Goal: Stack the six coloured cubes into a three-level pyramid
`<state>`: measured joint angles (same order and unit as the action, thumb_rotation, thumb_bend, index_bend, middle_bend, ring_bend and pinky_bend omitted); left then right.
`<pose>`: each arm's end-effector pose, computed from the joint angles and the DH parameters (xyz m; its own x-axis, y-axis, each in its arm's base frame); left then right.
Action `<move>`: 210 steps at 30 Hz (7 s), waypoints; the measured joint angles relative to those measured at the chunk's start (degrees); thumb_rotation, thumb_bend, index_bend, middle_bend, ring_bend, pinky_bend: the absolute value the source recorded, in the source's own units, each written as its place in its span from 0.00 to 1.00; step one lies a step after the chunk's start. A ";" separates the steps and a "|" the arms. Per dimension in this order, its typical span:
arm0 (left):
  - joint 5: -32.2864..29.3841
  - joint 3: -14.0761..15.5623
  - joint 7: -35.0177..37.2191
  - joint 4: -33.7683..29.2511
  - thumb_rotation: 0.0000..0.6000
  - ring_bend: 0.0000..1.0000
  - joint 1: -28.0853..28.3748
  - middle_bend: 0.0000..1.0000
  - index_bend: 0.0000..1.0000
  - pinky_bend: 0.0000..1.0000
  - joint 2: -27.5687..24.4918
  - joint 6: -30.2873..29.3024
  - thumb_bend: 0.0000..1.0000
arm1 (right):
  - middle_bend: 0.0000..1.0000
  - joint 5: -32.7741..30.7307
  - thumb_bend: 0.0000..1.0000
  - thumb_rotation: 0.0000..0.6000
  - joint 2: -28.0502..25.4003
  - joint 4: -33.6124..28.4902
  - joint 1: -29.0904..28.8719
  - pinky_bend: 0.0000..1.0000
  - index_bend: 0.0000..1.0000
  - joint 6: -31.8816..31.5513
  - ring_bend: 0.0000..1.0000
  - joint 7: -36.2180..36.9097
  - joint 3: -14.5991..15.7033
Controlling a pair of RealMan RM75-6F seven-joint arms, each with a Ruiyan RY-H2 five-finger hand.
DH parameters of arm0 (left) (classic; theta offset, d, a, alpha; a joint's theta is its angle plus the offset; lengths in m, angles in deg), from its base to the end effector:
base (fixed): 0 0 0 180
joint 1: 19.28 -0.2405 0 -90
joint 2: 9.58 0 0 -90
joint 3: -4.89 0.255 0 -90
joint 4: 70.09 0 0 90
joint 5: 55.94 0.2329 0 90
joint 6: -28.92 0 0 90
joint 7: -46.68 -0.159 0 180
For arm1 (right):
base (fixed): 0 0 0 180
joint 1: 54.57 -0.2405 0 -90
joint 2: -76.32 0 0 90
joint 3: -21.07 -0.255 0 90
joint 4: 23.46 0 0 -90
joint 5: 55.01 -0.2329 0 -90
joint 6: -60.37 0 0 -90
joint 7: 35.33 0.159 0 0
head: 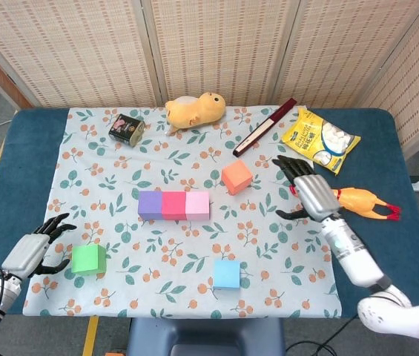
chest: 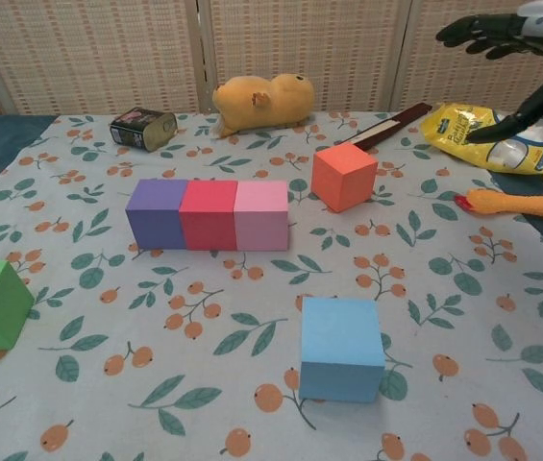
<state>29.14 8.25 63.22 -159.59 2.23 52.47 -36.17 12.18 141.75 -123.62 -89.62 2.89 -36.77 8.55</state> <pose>-0.3099 0.2574 0.0953 0.2718 0.3533 0.8952 0.9611 -0.1466 -0.2339 -0.1748 -0.3554 0.0824 0.2397 -0.2232 0.9449 -0.9496 -0.2566 0.1803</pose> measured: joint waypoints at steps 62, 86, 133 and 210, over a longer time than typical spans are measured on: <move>-9.39 -12.37 6.05 18.84 1.00 0.00 27.22 0.00 0.06 0.14 15.82 33.45 0.32 | 0.04 13.56 0.08 1.00 -6.02 -2.38 10.03 0.05 0.00 -8.29 0.00 11.09 5.32; -8.50 -11.76 8.36 22.92 1.00 0.02 30.00 0.00 0.18 0.17 20.79 33.80 0.32 | 0.04 13.22 0.08 1.00 -4.99 -0.06 10.43 0.05 0.00 -7.02 0.00 13.58 5.56; -9.14 -11.37 8.36 25.35 1.00 0.14 31.14 0.12 0.24 0.20 22.61 33.96 0.31 | 0.04 13.19 0.08 1.00 -4.90 1.32 10.93 0.05 0.00 -6.35 0.00 15.43 5.56; -11.64 -11.26 4.25 20.26 1.00 0.00 29.29 0.00 0.04 0.16 18.63 32.87 0.32 | 0.04 13.62 0.08 1.00 -5.51 2.25 11.74 0.05 0.00 -6.97 0.00 17.53 5.37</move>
<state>17.50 -3.01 67.47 -139.32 31.52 71.10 -3.30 25.80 136.25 -121.37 -77.88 -4.09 -19.24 13.93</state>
